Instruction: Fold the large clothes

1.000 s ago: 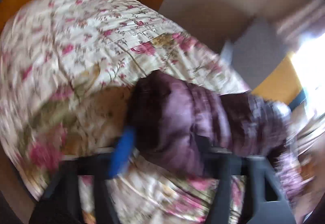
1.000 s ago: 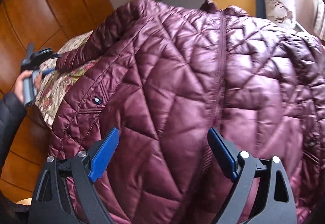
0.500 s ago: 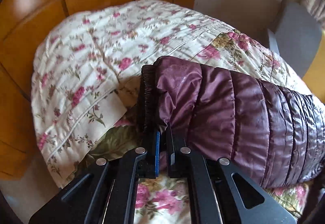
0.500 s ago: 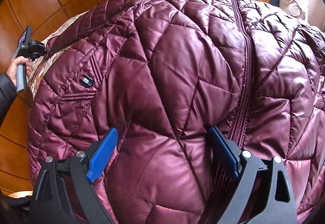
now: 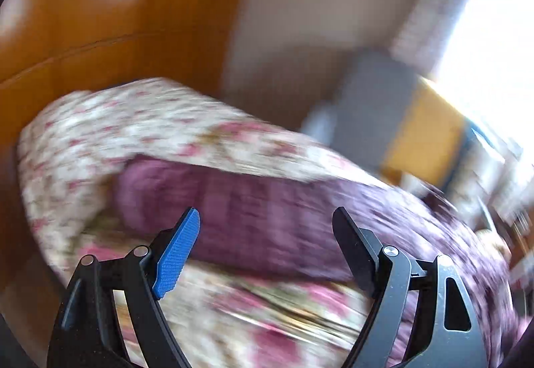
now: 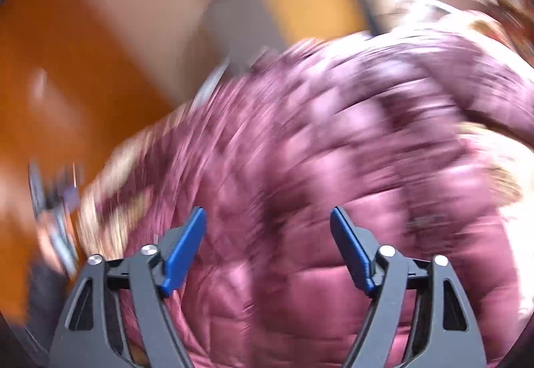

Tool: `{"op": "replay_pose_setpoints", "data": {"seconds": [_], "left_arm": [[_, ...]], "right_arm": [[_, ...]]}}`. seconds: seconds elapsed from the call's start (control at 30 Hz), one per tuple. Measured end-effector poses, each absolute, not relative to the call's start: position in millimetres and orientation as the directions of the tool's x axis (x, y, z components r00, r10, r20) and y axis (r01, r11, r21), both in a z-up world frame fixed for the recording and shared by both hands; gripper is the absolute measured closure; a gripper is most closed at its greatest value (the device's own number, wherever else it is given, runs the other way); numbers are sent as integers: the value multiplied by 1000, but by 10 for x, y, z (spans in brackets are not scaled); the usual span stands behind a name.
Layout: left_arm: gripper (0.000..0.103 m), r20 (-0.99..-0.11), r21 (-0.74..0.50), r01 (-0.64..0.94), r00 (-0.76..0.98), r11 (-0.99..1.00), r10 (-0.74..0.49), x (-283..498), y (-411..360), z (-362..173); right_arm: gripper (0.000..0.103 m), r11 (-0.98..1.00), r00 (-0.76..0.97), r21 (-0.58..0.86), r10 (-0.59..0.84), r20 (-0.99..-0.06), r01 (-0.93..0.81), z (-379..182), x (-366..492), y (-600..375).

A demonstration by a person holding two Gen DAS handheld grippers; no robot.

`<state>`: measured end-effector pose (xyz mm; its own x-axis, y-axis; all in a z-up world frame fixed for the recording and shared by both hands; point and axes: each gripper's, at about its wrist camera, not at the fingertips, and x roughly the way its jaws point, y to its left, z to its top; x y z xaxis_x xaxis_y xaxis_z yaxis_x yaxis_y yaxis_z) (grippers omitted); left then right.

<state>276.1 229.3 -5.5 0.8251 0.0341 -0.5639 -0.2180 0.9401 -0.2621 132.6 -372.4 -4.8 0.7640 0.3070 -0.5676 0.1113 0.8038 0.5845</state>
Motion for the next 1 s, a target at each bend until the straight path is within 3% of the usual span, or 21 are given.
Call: {"op": "replay_pose_setpoints", "data": {"seconds": [0.07, 0.13, 0.23, 0.37, 0.47, 0.5, 0.57, 0.6, 0.67, 0.8, 0.93, 1.0], "left_arm": [[23, -552, -249, -76, 830, 966, -77, 2727, 1748, -55], [23, -548, -223, 39, 821, 974, -159, 2698, 1270, -96], [23, -581, -170, 166, 779, 971, -235, 2680, 647, -270], [23, -647, -121, 250, 714, 960, -268, 2708, 42, -567], [23, -690, -84, 261, 681, 962, -245, 2762, -160, -762], [23, -702, -95, 257, 668, 962, -248, 2774, -168, -829], [23, -727, -94, 228, 649, 969, -223, 2794, -203, -939], [23, -742, -95, 217, 635, 972, -214, 2833, -187, -1013], [23, -753, -107, 204, 622, 973, -214, 2864, -133, -1114], [23, -768, -122, 210, 599, 970, -226, 2907, -93, -1239], [23, -768, -115, 234, 595, 965, -236, 2892, -84, -1311], [23, -769, -132, 227, 591, 965, -244, 2899, -53, -1289]], "right_arm": [[46, 759, 791, 618, 244, -561, 204, -105, 1238, -4100], [46, 656, 812, 669, 143, -565, 349, -281, 1111, -4739], [43, 481, 818, 722, 18, -575, 498, -603, 944, -5491], [31, 272, 855, 822, -8, -518, 501, -1006, 1004, -6090], [31, 169, 844, 828, -42, -535, 534, -1202, 1180, -6354], [34, 142, 842, 831, -45, -538, 538, -1229, 1248, -6451], [67, 106, 830, 823, -54, -556, 558, -1276, 1353, -6582], [78, 130, 824, 815, -51, -564, 565, -1242, 1403, -6624], [90, 225, 801, 772, -89, -592, 595, -1026, 1474, -6747], [94, 352, 706, 612, -309, -638, 708, -601, 1371, -7117], [94, 365, 475, 348, -354, -806, 863, -936, 1724, -7423], [94, 378, 434, 294, -370, -821, 878, -1057, 1772, -7294]]}}
